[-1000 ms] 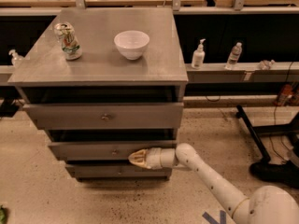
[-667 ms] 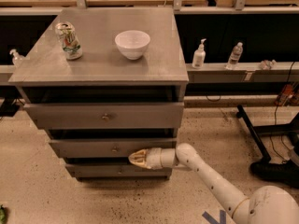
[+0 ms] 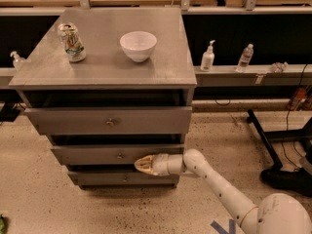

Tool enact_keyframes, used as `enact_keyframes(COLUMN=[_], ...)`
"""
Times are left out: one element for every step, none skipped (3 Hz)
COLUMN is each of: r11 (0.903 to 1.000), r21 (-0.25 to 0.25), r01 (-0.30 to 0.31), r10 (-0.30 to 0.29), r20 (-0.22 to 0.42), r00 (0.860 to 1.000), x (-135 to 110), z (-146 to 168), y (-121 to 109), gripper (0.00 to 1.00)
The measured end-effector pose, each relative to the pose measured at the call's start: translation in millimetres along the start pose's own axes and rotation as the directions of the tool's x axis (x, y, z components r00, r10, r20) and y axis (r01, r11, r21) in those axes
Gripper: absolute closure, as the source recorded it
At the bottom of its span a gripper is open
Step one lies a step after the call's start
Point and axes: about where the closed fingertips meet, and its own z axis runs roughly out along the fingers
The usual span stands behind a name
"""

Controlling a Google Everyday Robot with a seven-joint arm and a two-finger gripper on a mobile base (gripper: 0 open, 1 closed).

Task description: Close middle drawer

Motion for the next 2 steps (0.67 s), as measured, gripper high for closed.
enact_keyframes(r11=[0.9999, 0.9997], r21=[-0.007, 0.017], r01=[0.013, 0.019], r10=[-0.013, -0.018], r20=[-0.011, -0.045], r00=[1.000, 0.999], x=[-23, -45], z=[0, -4], y=[50, 84], gripper=[0.98, 0.92])
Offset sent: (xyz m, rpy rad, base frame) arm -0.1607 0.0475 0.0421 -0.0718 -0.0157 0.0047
